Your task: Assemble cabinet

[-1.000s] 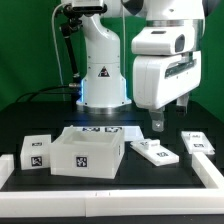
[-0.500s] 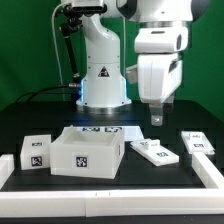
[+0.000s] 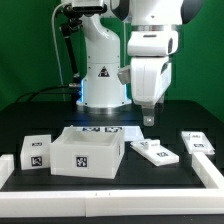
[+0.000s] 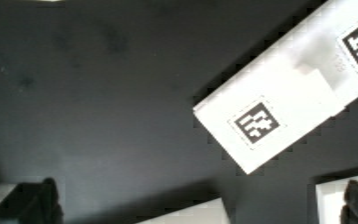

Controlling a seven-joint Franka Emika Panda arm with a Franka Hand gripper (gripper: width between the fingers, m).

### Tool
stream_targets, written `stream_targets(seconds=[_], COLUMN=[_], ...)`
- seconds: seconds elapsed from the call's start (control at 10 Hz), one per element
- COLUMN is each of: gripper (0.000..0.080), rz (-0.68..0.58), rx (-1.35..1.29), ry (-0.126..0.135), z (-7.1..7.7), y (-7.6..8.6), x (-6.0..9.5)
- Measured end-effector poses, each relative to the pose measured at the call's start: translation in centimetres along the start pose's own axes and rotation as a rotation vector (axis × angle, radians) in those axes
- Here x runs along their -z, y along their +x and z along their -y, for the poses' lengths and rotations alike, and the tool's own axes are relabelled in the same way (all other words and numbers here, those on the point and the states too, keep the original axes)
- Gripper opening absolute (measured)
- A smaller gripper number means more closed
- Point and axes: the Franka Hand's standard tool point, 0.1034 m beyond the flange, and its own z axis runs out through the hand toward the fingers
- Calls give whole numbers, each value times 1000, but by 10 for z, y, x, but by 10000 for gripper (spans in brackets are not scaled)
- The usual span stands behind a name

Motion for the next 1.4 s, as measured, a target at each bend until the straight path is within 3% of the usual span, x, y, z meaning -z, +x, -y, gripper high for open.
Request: stream_targets(seconds=[0.1,0.2,0.4,0.6,1.0,1.2,1.4], gripper=[798,798,798,798,798,798,798], rz=[4,13,21,29,29,28,27], rx=[21,48,48,56,91,114,97], ry=[-5,-8,-1,13,23,37,44], z=[3,17,42,53,53,48,58], y=[-3,-12,-34,-51,-60,-96,-107], x=[-1,-3,-6,-10,-14,-21,-29])
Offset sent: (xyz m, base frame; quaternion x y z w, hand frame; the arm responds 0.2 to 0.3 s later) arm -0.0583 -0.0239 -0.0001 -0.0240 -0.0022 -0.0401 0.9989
